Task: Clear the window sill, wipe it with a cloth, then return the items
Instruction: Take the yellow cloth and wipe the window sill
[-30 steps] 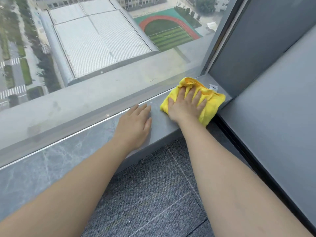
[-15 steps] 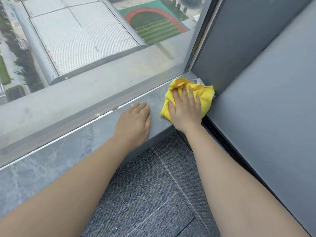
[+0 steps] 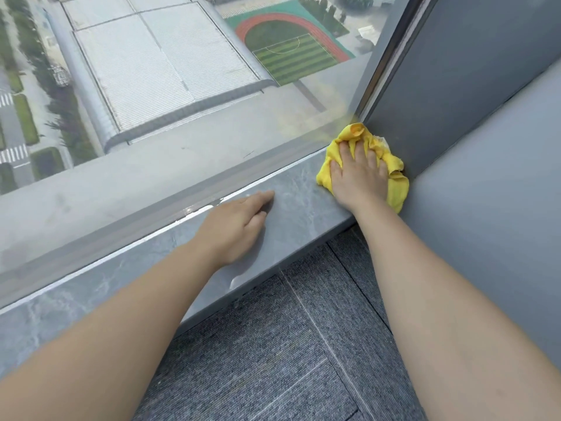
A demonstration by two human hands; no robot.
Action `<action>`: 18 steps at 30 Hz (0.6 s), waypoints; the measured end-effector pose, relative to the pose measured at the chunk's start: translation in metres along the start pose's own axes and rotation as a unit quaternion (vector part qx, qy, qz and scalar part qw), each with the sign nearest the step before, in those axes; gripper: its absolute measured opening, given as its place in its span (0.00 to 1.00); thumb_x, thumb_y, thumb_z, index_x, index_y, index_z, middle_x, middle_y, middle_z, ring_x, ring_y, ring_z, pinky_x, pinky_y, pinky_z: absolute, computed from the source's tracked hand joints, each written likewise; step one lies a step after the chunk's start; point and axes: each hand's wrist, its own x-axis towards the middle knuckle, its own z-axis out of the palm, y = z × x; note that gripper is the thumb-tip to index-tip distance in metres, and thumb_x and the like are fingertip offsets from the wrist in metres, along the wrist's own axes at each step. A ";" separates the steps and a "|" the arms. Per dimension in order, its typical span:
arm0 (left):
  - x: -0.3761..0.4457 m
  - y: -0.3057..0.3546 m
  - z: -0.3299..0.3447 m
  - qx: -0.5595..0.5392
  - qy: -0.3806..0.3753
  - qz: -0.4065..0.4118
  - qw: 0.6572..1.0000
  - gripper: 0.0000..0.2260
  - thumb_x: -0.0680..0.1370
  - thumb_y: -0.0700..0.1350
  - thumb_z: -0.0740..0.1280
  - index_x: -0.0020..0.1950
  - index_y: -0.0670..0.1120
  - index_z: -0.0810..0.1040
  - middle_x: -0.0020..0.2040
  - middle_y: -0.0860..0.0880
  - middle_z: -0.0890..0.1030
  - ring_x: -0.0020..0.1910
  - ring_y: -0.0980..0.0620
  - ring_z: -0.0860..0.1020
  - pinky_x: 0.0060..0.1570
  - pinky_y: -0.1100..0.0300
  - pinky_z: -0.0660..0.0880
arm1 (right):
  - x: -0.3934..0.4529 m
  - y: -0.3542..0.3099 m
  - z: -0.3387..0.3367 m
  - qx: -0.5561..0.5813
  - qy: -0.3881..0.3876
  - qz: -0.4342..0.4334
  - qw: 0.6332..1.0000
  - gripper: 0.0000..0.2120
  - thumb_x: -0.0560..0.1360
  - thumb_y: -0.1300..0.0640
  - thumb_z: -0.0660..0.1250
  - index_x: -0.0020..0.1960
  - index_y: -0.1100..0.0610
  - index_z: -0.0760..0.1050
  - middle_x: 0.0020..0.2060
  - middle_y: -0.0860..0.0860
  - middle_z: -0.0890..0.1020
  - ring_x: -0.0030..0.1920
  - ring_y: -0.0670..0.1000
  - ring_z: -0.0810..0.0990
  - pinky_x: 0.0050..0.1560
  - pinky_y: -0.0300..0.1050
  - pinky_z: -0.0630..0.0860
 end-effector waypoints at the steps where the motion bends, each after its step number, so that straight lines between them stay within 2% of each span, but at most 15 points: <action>1: -0.001 0.000 0.001 -0.003 0.003 0.001 1.000 0.28 0.69 0.51 0.47 0.70 0.51 0.61 0.70 0.50 0.69 0.68 0.48 0.67 0.62 0.59 0.62 | 0.001 -0.002 0.000 -0.001 0.001 -0.003 1.000 0.25 0.80 0.47 0.45 0.76 0.51 0.49 0.77 0.52 0.50 0.77 0.55 0.48 0.74 0.54 0.44; 4: 0.001 0.002 0.003 -0.026 0.016 -0.020 0.999 0.25 0.71 0.50 0.49 0.69 0.51 0.62 0.69 0.50 0.71 0.66 0.48 0.68 0.58 0.62 0.62 | -0.010 -0.010 0.005 -0.015 0.009 -0.048 0.999 0.24 0.80 0.48 0.45 0.76 0.51 0.50 0.77 0.51 0.50 0.77 0.54 0.44 0.75 0.54 0.41; 7: -0.004 0.013 0.005 -0.027 0.026 -0.029 0.999 0.24 0.71 0.48 0.50 0.65 0.44 0.67 0.64 0.43 0.75 0.62 0.44 0.71 0.52 0.60 0.61 | -0.038 -0.020 0.016 -0.010 0.012 -0.120 0.993 0.23 0.80 0.49 0.47 0.75 0.50 0.53 0.77 0.51 0.51 0.77 0.52 0.45 0.75 0.52 0.40; 10: -0.020 0.021 0.009 -0.053 0.071 -0.030 0.996 0.18 0.77 0.42 0.54 0.67 0.43 0.66 0.68 0.42 0.71 0.67 0.46 0.68 0.58 0.61 0.61 | -0.068 -0.022 0.025 0.011 0.016 -0.161 0.987 0.22 0.80 0.50 0.48 0.74 0.49 0.56 0.77 0.50 0.53 0.77 0.51 0.46 0.75 0.50 0.41; 13: -0.044 0.019 0.007 -0.091 0.114 -0.056 0.988 0.18 0.77 0.42 0.54 0.66 0.43 0.68 0.68 0.44 0.72 0.67 0.47 0.68 0.61 0.62 0.62 | -0.096 -0.018 0.030 0.050 0.012 -0.186 0.981 0.21 0.80 0.52 0.50 0.73 0.50 0.60 0.77 0.50 0.55 0.77 0.50 0.47 0.75 0.49 0.40; 15: -0.060 0.017 0.003 -0.120 0.130 -0.074 0.981 0.17 0.77 0.42 0.54 0.64 0.43 0.69 0.66 0.43 0.73 0.66 0.47 0.70 0.62 0.59 0.64 | -0.118 -0.012 0.030 0.115 -0.002 -0.192 0.975 0.20 0.80 0.54 0.50 0.71 0.51 0.64 0.76 0.50 0.58 0.77 0.50 0.50 0.74 0.47 0.44; 16: -0.067 0.017 0.002 -0.131 0.134 -0.081 0.979 0.16 0.77 0.41 0.54 0.64 0.43 0.70 0.66 0.44 0.74 0.65 0.47 0.70 0.62 0.59 0.64 | -0.129 -0.010 0.028 0.166 -0.013 -0.175 0.970 0.19 0.80 0.54 0.51 0.70 0.51 0.66 0.75 0.50 0.61 0.76 0.50 0.54 0.73 0.46 0.50; 18: -0.083 0.015 0.001 -0.143 0.135 -0.086 0.977 0.15 0.78 0.40 0.54 0.62 0.43 0.71 0.65 0.44 0.75 0.65 0.47 0.70 0.61 0.58 0.64 | -0.153 -0.005 0.027 0.288 -0.028 -0.091 0.953 0.18 0.79 0.52 0.52 0.65 0.53 0.72 0.68 0.54 0.72 0.69 0.54 0.68 0.65 0.47 0.63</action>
